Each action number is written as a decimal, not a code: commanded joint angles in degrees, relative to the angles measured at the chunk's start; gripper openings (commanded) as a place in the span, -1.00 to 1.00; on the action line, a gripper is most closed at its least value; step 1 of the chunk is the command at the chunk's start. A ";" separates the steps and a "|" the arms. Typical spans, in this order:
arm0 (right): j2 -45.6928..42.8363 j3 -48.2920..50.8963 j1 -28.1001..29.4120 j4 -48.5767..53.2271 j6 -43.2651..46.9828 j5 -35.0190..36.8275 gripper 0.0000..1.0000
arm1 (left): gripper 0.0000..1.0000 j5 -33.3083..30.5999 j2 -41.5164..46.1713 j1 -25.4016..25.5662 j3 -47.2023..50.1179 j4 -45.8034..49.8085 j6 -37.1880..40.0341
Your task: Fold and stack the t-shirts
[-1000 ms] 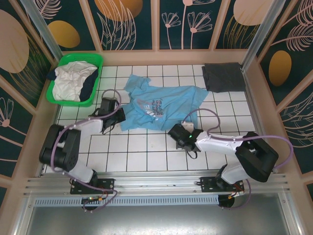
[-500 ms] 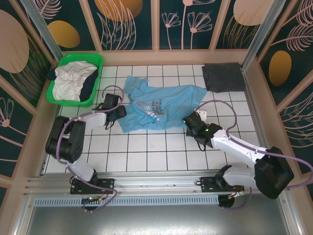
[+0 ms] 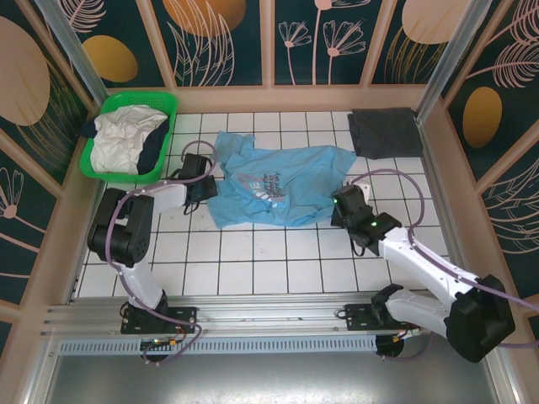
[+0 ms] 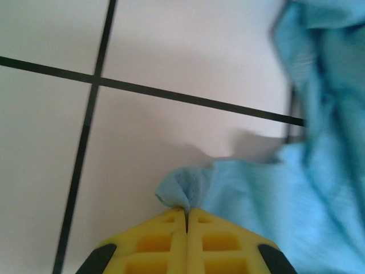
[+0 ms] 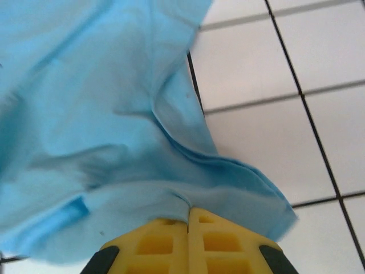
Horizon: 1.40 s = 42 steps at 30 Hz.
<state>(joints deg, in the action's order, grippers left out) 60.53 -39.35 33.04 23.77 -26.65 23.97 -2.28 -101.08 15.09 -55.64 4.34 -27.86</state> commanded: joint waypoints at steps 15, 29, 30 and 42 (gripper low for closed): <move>-7.36 -30.85 0.18 -2.20 16.14 -1.00 -1.00 | -1.00 -4.83 40.78 -0.87 -18.93 10.74 2.44; 17.62 -49.46 -11.04 -12.38 21.54 -3.13 -1.00 | -1.00 -12.51 17.97 -0.93 -46.79 2.90 13.43; 20.66 -53.27 -12.57 -11.51 20.94 -4.01 -1.00 | -1.00 -12.56 14.27 -0.93 -52.05 4.07 14.78; 30.33 -82.26 -16.44 -2.62 22.83 -6.87 -1.00 | -1.00 -7.03 12.88 -0.94 -73.60 9.36 17.16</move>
<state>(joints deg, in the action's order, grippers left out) 94.41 -118.89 17.37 20.27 -4.36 19.18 -10.96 -97.41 14.57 -132.84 17.87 -11.64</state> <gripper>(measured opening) 0.052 0.053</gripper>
